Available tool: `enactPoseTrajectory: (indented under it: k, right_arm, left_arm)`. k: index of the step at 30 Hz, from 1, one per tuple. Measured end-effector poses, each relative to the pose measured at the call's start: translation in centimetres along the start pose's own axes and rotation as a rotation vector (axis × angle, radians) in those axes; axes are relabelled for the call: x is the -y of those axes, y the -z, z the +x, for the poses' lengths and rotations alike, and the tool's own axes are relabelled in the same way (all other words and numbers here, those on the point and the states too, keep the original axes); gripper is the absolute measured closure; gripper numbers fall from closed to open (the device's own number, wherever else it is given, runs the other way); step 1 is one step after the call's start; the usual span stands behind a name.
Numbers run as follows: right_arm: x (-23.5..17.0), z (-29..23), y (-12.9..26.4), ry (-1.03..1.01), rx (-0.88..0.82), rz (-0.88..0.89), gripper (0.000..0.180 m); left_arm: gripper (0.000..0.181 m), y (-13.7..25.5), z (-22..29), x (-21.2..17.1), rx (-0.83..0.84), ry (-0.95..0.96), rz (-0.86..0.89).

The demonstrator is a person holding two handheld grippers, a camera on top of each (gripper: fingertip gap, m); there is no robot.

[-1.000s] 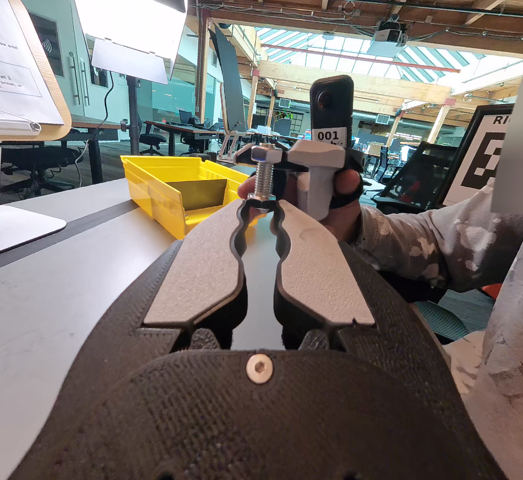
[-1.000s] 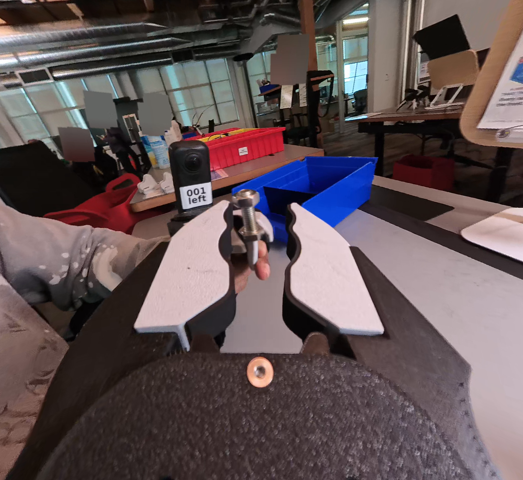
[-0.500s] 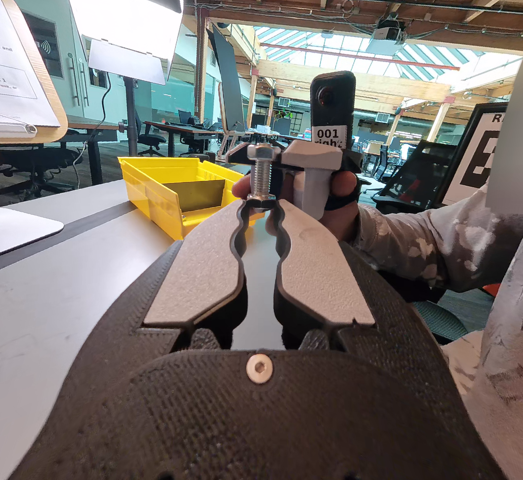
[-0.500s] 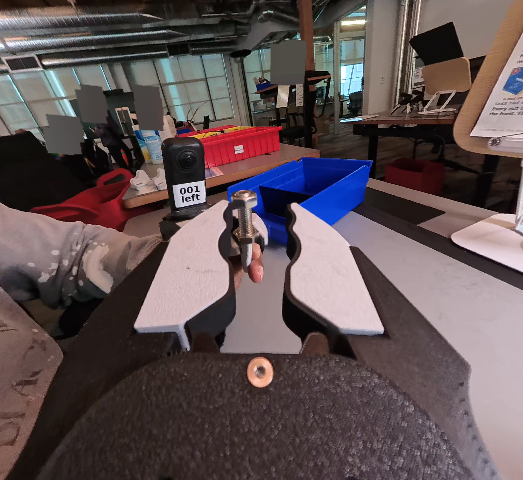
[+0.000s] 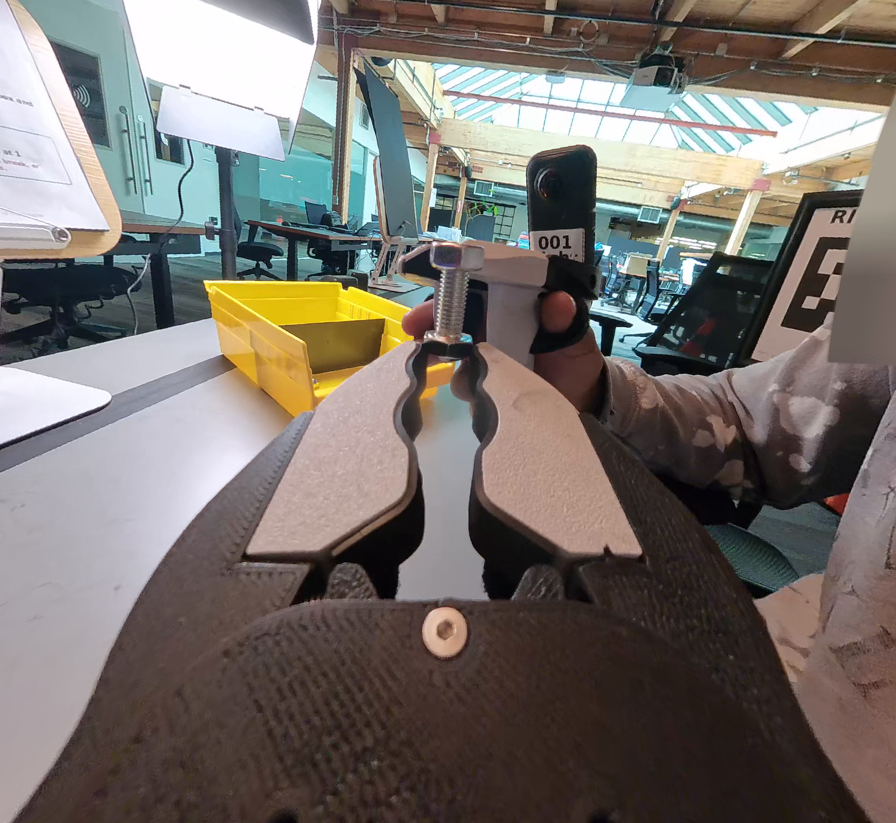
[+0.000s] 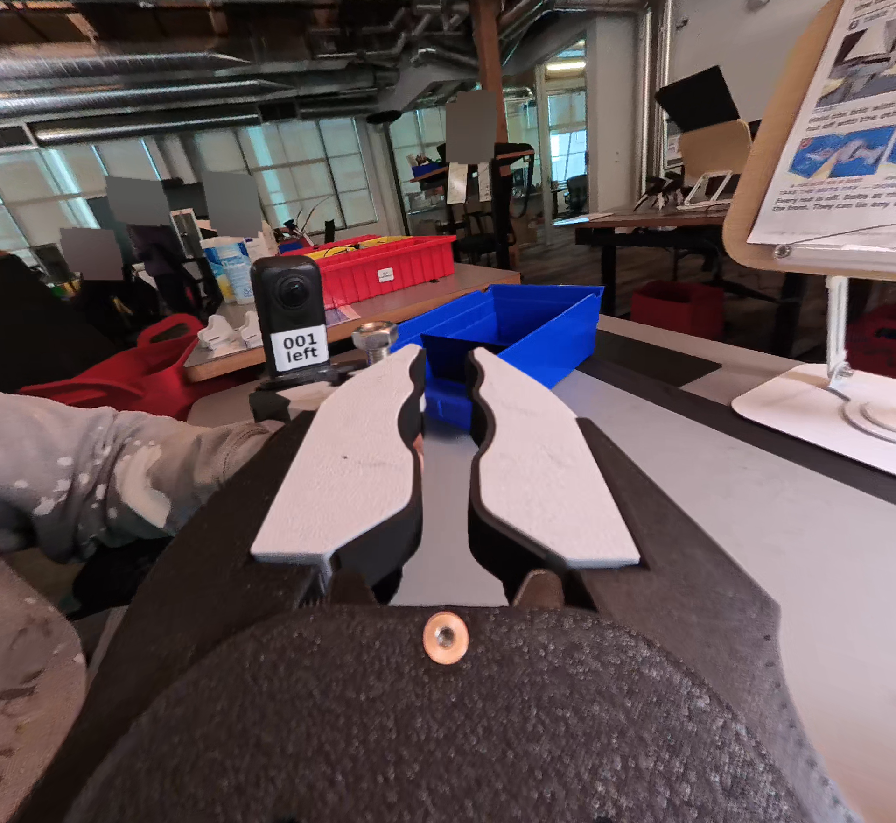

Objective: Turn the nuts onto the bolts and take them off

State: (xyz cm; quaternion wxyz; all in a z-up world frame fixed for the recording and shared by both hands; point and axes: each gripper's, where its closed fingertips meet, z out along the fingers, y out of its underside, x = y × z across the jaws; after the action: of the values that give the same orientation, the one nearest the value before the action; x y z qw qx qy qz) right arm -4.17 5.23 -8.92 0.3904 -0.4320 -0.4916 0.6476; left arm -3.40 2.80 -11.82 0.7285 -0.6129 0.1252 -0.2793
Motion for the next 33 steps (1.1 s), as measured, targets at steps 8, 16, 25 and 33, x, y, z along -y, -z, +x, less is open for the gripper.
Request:
enactPoseTrajectory:
  k: [8, 16, 25, 33]
  right_arm:
    - [-0.4, -1.8, -0.8, 0.020, 0.056, -0.032, 0.144]
    - [0.5, -0.9, 0.0, 0.003, 0.045, 0.009, 0.150]
    - [0.3, -0.4, 0.0, 0.006, 0.014, 0.005, 0.157]
    - [-0.3, -2.1, -0.7, 0.040, 0.063, -0.025, 0.147]
  left_arm:
    - [0.163, -0.3, 0.1, -0.6, 0.003, -0.009, -0.025]
    - [0.163, -0.1, -0.1, -0.1, 0.009, -0.001, -0.005]
    - [0.163, 0.0, 0.1, 0.0, -0.005, 0.001, 0.004]
    - [0.163, -0.3, 0.2, -0.6, -0.003, -0.005, -0.021]
